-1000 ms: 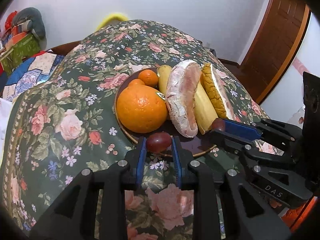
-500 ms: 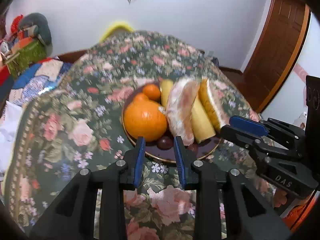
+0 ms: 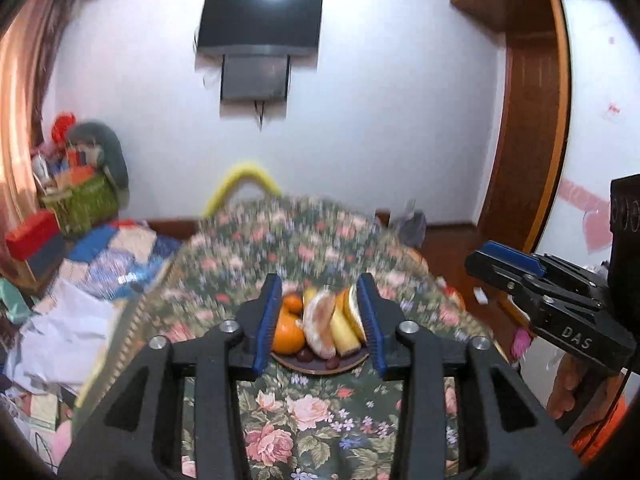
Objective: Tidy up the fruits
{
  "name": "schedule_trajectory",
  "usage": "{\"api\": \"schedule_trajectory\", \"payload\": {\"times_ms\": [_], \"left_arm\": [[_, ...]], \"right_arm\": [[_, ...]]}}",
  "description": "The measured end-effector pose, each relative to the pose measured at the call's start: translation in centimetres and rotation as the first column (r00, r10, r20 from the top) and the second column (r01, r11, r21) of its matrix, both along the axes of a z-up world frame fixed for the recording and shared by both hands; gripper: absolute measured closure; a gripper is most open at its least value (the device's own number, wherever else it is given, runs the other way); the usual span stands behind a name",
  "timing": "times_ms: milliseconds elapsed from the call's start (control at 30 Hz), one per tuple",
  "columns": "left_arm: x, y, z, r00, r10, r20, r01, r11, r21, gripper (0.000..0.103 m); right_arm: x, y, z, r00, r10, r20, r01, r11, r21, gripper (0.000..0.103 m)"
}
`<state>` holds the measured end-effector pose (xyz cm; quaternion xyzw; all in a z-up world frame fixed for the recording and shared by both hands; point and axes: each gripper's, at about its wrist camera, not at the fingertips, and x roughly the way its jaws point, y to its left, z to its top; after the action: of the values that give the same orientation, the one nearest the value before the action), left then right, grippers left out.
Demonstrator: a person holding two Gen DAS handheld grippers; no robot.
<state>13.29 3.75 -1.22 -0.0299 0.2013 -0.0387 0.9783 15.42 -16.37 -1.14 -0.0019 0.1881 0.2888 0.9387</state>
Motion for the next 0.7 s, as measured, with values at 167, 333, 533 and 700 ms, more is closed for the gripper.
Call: {"api": "schedule_trajectory", "payload": {"times_ms": [167, 333, 533, 700], "left_arm": [[-4.5, -0.9, 3.0, 0.993, 0.017, 0.116, -0.019, 1.0, 0.021, 0.045], [-7.4, -1.4, 4.2, 0.984, 0.026, 0.174, -0.031, 0.999, 0.024, 0.024], [-8.9, -1.5, 4.1, 0.978, 0.059, 0.2, -0.067, 0.997, 0.032, 0.008], [-9.4, -1.7, 4.0, 0.975, 0.075, 0.211, -0.087, 0.995, 0.047, 0.002]], "right_arm": [[-4.5, -1.4, 3.1, 0.993, -0.047, 0.113, 0.041, 0.997, 0.058, 0.041], [-6.8, -1.4, 4.1, 0.982, -0.08, 0.172, 0.068, 0.995, 0.075, 0.026], [-7.6, -0.8, 3.5, 0.972, -0.122, 0.202, 0.112, 0.992, 0.056, 0.007], [-8.4, -1.2, 3.3, 0.961, -0.161, 0.227, 0.152, 0.987, 0.054, 0.0]]}}
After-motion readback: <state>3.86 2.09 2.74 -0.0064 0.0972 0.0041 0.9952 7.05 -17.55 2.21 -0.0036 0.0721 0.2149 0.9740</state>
